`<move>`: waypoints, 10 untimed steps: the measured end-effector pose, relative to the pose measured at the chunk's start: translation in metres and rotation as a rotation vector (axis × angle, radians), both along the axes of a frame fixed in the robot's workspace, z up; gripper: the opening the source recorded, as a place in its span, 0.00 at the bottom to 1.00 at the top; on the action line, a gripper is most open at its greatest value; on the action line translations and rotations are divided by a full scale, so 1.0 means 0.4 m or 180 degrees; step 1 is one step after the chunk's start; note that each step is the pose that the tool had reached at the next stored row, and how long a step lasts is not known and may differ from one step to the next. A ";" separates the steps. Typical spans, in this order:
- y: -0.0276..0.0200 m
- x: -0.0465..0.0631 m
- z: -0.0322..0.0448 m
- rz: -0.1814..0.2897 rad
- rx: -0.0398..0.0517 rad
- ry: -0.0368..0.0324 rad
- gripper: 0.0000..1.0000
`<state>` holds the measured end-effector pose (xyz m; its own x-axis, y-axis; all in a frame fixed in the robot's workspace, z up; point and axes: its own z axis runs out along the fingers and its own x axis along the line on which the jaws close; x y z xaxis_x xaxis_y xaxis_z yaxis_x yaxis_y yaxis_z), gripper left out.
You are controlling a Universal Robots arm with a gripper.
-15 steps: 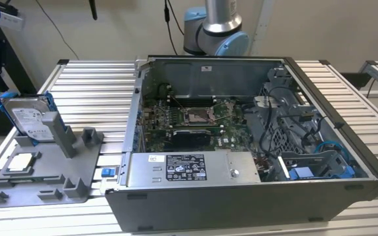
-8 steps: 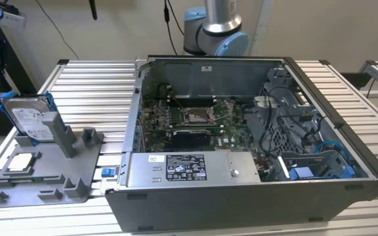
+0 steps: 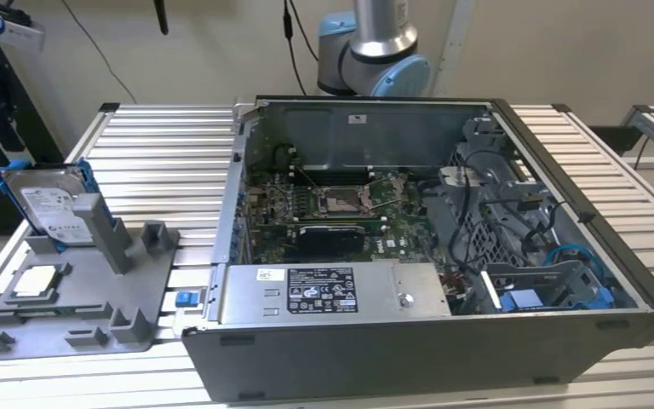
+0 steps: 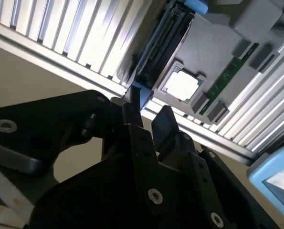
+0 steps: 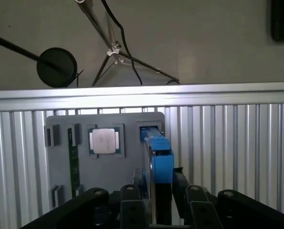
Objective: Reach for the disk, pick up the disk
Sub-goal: 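Pick up the disk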
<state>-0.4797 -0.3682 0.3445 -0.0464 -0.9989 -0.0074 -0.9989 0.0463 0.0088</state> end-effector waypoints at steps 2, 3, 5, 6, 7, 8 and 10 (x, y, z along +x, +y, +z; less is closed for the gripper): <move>0.000 -0.001 -0.009 0.0023 0.0000 -0.0001 1.00; 0.000 -0.001 -0.014 0.0042 0.0000 -0.0002 1.00; 0.001 -0.001 -0.023 0.0113 0.0000 -0.0005 1.00; 0.001 -0.001 -0.027 0.0162 0.0000 -0.0009 1.00; 0.001 -0.001 -0.032 0.0210 0.0000 -0.0011 1.00; 0.001 -0.001 -0.036 0.0235 0.0000 -0.0011 1.00; 0.001 -0.001 -0.045 0.0239 0.0000 -0.0011 1.00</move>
<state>-0.4802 -0.3678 0.3263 0.0286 -0.9996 -0.0074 -0.9996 -0.0286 0.0053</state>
